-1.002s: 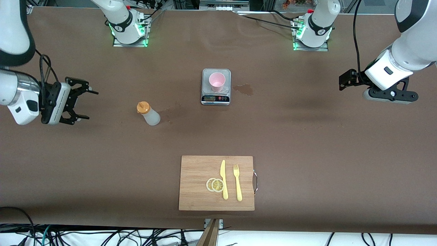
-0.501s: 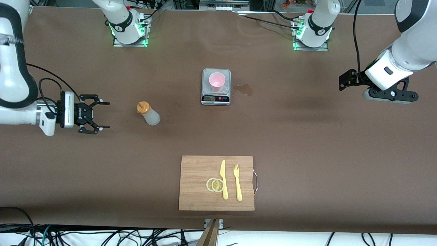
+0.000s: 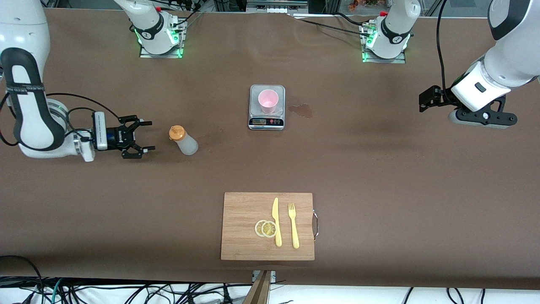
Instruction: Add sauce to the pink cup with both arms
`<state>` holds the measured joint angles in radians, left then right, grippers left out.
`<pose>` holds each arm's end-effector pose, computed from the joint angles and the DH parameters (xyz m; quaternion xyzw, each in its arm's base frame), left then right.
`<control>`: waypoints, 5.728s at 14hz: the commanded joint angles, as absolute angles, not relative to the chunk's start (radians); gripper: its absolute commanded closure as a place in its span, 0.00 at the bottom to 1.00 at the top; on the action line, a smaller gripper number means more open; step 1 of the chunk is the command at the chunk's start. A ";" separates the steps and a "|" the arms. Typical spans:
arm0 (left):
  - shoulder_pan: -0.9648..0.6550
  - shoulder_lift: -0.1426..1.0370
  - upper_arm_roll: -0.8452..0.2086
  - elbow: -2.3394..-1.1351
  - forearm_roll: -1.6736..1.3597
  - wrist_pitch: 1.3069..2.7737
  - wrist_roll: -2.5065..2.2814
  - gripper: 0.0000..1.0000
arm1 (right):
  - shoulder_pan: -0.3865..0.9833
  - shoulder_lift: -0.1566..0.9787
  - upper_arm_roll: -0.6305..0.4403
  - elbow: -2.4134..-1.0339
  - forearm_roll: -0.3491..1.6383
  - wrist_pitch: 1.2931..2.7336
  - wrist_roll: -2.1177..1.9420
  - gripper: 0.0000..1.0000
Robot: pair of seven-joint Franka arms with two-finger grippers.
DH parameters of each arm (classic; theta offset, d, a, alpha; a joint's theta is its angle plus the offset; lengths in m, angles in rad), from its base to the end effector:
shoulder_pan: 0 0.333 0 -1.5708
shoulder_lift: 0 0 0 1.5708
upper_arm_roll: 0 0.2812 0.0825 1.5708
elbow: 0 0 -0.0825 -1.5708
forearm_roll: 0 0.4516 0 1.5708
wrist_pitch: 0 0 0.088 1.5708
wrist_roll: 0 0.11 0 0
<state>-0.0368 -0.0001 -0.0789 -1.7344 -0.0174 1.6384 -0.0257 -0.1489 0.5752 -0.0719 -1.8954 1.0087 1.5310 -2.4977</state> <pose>0.6142 -0.0732 0.5042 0.9978 -0.0439 -0.0484 0.0052 0.5782 -0.0333 0.1157 -0.5168 -0.6321 -0.3296 0.4741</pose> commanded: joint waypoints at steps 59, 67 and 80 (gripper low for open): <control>-0.034 0.002 -0.072 -1.720 -0.026 1.640 -0.012 0.00 | 0.534 0.175 0.109 -2.059 0.295 2.155 -0.962 1.00; -0.034 0.002 -0.072 -1.720 -0.021 1.638 -0.002 0.00 | 0.626 0.189 0.120 -2.063 0.112 2.135 -0.762 1.00; -0.034 0.002 -0.072 -1.720 -0.021 1.638 -0.002 0.00 | 0.733 0.256 0.118 -2.043 -0.048 2.082 -0.581 1.00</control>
<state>-0.0349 -0.0001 -0.0755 -1.7308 -0.0174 1.6440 -0.0237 0.7220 0.2577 0.1190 -2.0616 -0.0222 2.1184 -0.6120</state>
